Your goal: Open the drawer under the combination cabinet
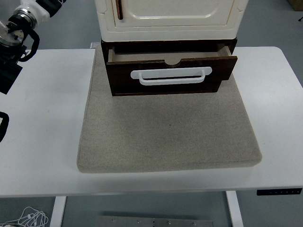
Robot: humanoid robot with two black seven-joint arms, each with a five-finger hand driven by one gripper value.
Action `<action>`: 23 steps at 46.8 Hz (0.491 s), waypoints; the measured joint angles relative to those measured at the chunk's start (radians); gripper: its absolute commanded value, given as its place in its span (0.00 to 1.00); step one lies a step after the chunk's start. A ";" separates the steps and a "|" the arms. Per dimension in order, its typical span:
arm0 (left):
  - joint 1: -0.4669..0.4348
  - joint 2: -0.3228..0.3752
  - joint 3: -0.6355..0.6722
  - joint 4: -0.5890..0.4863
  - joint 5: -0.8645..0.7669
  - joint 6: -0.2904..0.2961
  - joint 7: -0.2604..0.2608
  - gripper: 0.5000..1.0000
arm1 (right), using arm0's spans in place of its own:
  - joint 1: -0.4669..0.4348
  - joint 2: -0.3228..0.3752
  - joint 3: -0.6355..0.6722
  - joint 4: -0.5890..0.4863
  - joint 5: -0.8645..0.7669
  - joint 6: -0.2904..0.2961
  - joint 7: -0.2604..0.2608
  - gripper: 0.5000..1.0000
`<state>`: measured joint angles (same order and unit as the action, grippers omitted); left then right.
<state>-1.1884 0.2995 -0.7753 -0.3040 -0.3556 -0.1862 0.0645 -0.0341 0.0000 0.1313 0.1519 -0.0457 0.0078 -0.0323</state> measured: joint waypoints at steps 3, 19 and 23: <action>0.005 -0.012 -0.007 0.015 -0.013 0.003 -0.001 1.00 | 0.000 0.000 0.000 0.000 0.000 0.000 0.000 0.85; 0.058 -0.043 -0.042 0.065 -0.061 -0.021 -0.007 1.00 | 0.000 0.000 0.002 0.000 0.001 0.006 0.000 0.85; 0.075 -0.057 -0.045 0.065 -0.063 -0.038 -0.013 1.00 | 0.000 0.000 0.002 0.001 0.001 0.006 0.000 0.85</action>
<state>-1.1129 0.2426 -0.8202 -0.2393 -0.4186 -0.2246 0.0516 -0.0339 0.0000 0.1335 0.1527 -0.0445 0.0138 -0.0323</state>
